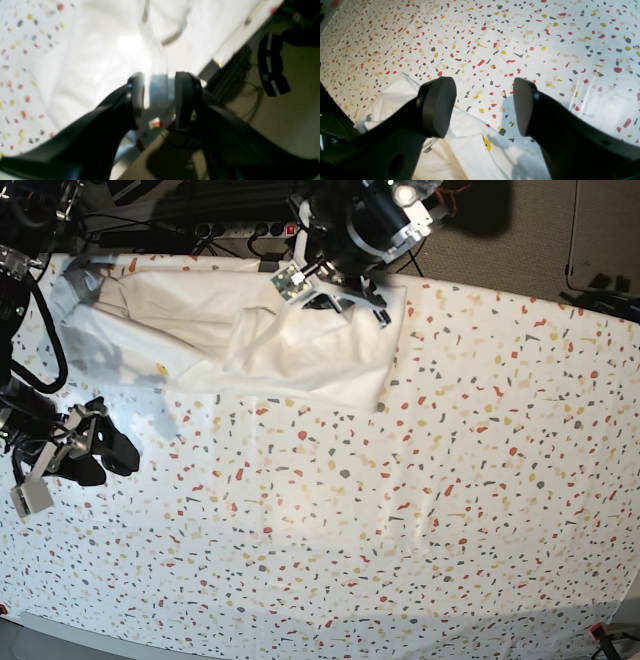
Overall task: Fold the T-shirt properly
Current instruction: 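Lift the strip's middle with the left gripper and fold it toward the right gripper's end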
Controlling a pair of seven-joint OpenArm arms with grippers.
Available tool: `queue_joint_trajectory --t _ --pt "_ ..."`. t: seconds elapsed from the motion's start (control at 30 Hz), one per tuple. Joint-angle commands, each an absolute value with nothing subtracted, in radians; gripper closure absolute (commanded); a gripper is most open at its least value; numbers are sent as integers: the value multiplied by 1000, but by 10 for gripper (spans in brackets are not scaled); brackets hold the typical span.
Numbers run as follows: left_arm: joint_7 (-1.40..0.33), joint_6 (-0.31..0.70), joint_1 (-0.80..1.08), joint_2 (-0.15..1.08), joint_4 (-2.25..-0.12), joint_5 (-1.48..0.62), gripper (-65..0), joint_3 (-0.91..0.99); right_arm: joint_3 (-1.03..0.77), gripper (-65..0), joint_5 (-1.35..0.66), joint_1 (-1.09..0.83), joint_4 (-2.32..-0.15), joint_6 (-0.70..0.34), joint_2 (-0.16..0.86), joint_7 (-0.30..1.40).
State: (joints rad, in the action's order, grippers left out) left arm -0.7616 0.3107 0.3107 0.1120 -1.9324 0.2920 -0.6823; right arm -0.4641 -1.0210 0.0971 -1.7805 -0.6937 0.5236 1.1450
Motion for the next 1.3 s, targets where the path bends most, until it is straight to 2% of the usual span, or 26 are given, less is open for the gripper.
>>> queue_joint_trajectory --t 0.0,0.2,0.4,0.6,0.77,0.87,0.9,1.03,1.27 --pt "-735 306 309 103 -1950 288 -207 -686 -471 -389 -1037 117 -1796 -698 540 1122" --pt "-731 305 306 103 -1950 308 -203 -686 -471 -389 -1037 117 -1796 -698 540 1122" --pt "-714 261 296 100 -1950 361 -102 -687 -471 -389 -1037 116 -1796 -698 540 1122" --pt "-710 261 296 100 -1950 347 0 -687 -471 -389 -1056 116 -1796 -698 540 1122" --pt "-712 261 297 90 -1950 234 0 -689 -471 -389 -1056 117 -1796 -698 540 1122" --pt "-737 264 297 28 -1950 100 0 -689 -471 -389 -1056 117 -1796 -698 540 1122" --pt "-742 293 295 7 -1950 108 0 -689 -471 -389 -1056 117 -1796 -698 540 1122" --pt "-747 291 279 -40 -1950 139 0 -689 -471 -389 -1056 116 -1796 -698 540 1122" --pt "-747 292 280 -44 -1950 138 0 -689 -471 -389 -1055 117 -1796 -698 540 1122"
